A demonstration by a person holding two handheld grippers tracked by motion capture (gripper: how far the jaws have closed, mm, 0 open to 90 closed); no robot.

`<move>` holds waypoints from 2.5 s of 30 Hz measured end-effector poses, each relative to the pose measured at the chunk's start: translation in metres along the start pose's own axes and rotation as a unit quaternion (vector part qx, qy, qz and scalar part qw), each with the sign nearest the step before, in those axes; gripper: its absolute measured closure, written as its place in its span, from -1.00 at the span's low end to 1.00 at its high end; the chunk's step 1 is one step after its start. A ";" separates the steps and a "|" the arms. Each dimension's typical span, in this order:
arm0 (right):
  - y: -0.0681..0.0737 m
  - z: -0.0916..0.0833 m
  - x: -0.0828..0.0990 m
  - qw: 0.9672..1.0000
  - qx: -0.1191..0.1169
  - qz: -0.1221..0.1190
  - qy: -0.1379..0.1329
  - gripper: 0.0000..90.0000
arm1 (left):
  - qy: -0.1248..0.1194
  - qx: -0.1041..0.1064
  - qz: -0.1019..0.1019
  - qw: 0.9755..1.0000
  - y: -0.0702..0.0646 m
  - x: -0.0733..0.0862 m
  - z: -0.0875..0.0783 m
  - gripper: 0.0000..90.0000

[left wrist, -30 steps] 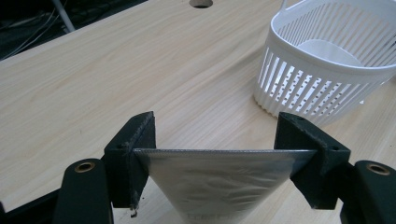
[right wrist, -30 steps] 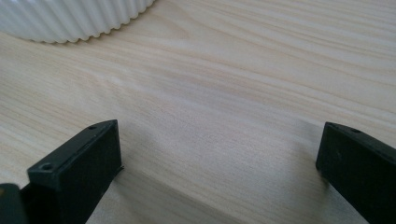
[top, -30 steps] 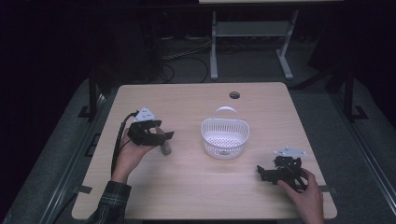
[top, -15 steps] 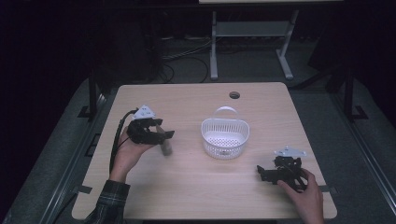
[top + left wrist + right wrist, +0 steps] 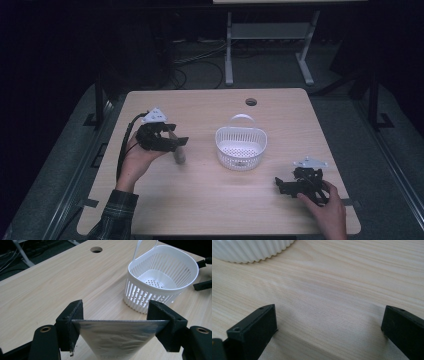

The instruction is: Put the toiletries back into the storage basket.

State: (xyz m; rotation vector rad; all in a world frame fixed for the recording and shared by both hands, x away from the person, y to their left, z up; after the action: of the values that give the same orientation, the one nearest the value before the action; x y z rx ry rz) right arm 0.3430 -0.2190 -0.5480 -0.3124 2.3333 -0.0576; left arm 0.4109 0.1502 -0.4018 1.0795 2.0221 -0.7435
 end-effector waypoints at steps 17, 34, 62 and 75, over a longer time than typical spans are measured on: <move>0.000 0.000 0.000 1.000 -0.001 0.000 0.000 -1.00 | -0.003 0.016 0.017 1.000 -0.009 -0.022 -0.001 -0.35; 0.000 0.000 0.000 1.000 -0.001 0.001 0.000 -1.00 | -0.006 0.031 0.022 0.999 -0.018 -0.040 0.002 -0.35; 0.000 0.000 0.000 1.000 -0.001 0.000 0.000 -1.00 | -0.021 0.065 0.045 0.997 -0.040 -0.074 0.001 -0.35; 0.000 0.000 0.000 1.000 0.000 0.000 0.000 -1.00 | -0.020 0.078 0.063 0.995 -0.049 -0.093 0.005 -0.35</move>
State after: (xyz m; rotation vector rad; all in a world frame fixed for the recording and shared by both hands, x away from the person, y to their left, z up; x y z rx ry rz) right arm 0.3429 -0.2189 -0.5478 -0.3133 2.3330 -0.0566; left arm 0.4068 0.0807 -0.3221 1.2589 1.8670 -0.8597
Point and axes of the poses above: each handheld gripper's, and its own axes: z roughly forward along the jaws, x roughly out of its underside, y roughly to its left, the point moved 9 cm from there along z, roughly forward along the jaws, and after that the axes turned 13 degrees about x, right-handed, at the moved point
